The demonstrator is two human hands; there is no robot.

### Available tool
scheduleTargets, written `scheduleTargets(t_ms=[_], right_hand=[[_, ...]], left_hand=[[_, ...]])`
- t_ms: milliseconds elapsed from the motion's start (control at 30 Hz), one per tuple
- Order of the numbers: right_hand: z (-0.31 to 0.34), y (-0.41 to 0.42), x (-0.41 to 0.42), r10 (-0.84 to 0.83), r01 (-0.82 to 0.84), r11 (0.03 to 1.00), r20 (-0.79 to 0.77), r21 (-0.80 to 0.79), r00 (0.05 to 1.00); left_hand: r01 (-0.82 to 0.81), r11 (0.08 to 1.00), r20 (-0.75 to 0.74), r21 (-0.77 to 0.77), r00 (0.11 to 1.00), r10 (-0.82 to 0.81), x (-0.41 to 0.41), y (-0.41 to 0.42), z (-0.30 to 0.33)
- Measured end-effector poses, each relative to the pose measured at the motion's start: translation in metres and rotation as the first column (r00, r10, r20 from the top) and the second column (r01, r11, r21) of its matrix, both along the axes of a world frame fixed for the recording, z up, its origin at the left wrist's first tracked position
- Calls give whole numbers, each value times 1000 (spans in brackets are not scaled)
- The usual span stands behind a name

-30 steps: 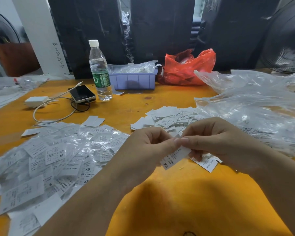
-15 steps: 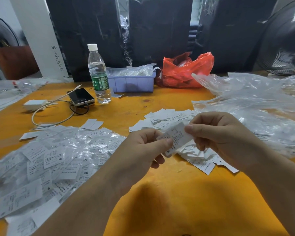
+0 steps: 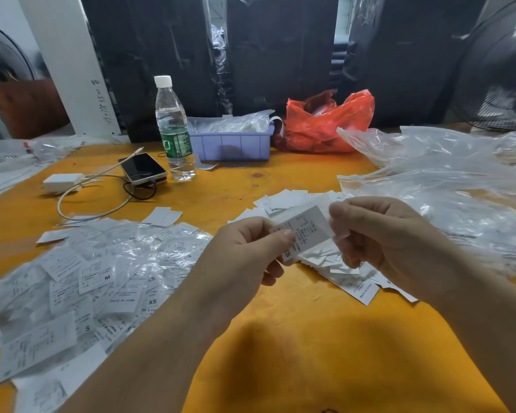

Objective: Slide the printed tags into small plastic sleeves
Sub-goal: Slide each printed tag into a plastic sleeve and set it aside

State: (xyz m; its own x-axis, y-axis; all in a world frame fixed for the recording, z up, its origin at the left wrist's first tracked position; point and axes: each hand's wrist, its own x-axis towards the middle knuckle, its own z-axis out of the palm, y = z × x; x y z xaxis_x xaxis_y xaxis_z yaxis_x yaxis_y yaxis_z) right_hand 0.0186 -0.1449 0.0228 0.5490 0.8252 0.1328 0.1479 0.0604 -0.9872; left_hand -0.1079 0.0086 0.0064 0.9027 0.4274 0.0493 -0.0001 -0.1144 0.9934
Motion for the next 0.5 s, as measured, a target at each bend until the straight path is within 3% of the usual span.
scheduleTargets(t_ms=[333,500], right_hand=[[-4,4,-6,85,-78,994,101,-73,991],[-3,2,-2,-36,40,999,140,-23,989]], left_hand=[[13,994,32,112,999,-17,-1,-2,-2],[19,989,22,144,999,-23,-1,0,-3]])
